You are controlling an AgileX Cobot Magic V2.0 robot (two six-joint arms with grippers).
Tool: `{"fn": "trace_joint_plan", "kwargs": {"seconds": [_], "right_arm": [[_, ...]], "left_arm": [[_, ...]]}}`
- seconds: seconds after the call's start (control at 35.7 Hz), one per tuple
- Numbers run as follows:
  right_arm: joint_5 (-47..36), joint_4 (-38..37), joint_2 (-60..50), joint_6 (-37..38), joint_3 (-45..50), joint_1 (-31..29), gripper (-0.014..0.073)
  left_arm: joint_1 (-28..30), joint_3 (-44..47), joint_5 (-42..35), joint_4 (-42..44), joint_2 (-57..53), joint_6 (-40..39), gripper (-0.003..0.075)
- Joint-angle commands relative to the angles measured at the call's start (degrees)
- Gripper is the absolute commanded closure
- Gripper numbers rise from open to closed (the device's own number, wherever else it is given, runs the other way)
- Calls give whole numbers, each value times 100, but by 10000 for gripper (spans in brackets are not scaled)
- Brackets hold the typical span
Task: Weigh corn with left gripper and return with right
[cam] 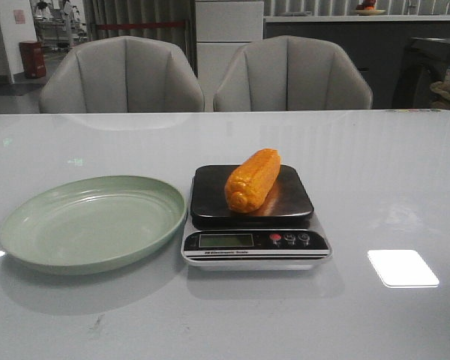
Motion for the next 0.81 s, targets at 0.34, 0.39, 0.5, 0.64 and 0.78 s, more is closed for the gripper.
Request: {"fn": "trace_joint_plan", "kwargs": {"seconds": [0.34, 0.39, 0.5, 0.64, 0.78], "right_arm": [[-157, 446, 955, -2, -557, 265, -10], [-214, 446, 1085, -2, -651, 366, -11], [-474, 446, 1316, -2, -719, 494, -11], [-99, 446, 1893, -2, -1184, 704, -11], [539, 446, 2622, -2, -1910, 1299, -11]], "left_arm": [[16, -128, -463, 46, 57, -6, 606], [16, -128, -463, 46, 57, -6, 606], [16, -128, -463, 46, 57, -6, 606], [16, -128, -463, 46, 57, -6, 606], [16, -128, -463, 46, 57, -6, 606]]}}
